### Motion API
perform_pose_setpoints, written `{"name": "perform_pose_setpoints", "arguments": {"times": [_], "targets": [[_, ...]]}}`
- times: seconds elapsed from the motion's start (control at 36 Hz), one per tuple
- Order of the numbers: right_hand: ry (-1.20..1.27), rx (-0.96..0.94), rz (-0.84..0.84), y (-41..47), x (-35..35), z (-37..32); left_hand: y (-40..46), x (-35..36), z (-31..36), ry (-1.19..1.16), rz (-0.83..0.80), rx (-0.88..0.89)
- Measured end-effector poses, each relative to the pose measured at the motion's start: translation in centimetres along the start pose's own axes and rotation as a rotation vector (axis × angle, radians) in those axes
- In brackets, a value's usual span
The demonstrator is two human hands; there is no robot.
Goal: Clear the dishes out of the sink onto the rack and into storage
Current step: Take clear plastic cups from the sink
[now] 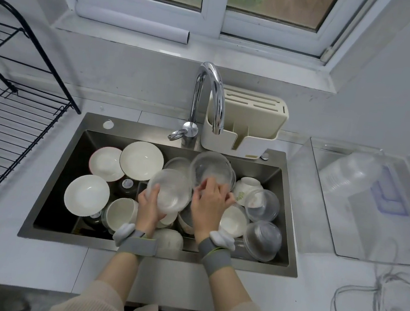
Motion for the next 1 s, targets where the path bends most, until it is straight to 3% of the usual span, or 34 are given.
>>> {"name": "perform_pose_setpoints", "arguments": {"times": [0.08,0.19,0.39,0.53,0.61,0.78,0.92,1.0], "targets": [[0.115,-0.065,-0.041,0.2,0.1,-1.7,0.0,0.0,-0.1,-0.104,0.006,-0.044],[0.187,-0.300,-0.263,-0.4,1.1,-3.8,0.7,0.2,0.2,-0.167,0.029,-0.009],[0.241,-0.223,-0.688,-3.3,2.9,-4.6,1.1,0.1,-0.4,-0.315,0.000,-0.026],[0.205,-0.234,-0.771,-3.1,2.7,-4.6,1.8,0.4,-1.7,-0.344,-0.087,-0.116],[0.167,-0.285,-0.768,-2.6,2.7,-4.5,2.1,0.3,-2.2,-0.452,-0.067,-0.185],[0.106,-0.351,-0.807,-2.3,3.0,-5.1,2.0,-0.3,-1.9,-0.444,-0.055,-0.205],[0.173,-0.363,-0.852,-2.4,3.4,-5.1,0.9,-1.7,-0.5,-0.079,0.069,-0.008],[0.373,-0.287,-0.665,-2.4,3.2,-5.1,0.5,-2.9,0.2,0.109,0.147,0.086]]}}
Point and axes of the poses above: each hand's wrist, its own y-axis towards the middle knuckle, its own x-axis out of the palm, z = x × y, the point moved 3 cm from there along y, towards the middle knuckle, and after that the axes turned 9 degrees about z, right-handed, at the moved point
